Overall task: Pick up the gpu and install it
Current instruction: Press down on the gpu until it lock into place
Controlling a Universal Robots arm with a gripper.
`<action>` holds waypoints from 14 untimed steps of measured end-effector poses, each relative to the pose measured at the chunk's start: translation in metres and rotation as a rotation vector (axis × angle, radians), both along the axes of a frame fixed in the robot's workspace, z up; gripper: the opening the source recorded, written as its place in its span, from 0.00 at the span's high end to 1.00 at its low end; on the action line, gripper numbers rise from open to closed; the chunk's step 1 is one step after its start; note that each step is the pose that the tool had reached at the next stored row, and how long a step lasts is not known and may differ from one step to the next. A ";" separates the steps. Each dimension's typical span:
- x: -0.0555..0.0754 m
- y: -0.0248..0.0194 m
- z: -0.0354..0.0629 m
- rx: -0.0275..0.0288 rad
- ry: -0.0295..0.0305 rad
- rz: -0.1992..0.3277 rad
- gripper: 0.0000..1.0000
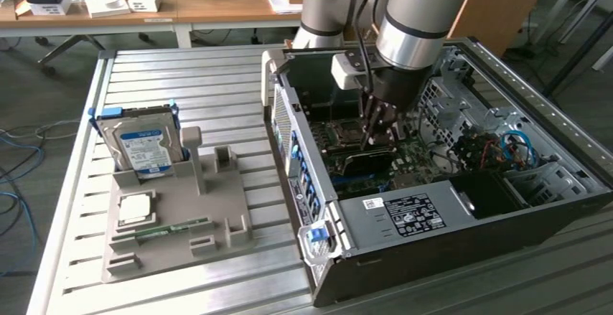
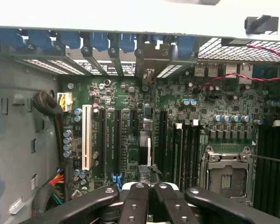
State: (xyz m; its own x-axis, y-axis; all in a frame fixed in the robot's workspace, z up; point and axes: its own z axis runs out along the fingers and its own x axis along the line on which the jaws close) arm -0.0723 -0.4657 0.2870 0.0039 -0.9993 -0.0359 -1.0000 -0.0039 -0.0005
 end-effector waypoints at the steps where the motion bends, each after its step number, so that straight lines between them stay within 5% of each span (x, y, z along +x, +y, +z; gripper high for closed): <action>1: -0.001 0.0002 -0.0006 0.0004 -0.0002 0.000 0.89; 14: -0.003 0.0048 -0.0087 0.0002 -0.0001 0.000 0.89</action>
State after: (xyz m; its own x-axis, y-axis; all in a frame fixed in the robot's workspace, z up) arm -0.0755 -0.4609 0.2783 0.0040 -0.9993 -0.0361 -1.0000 -0.0040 -0.0006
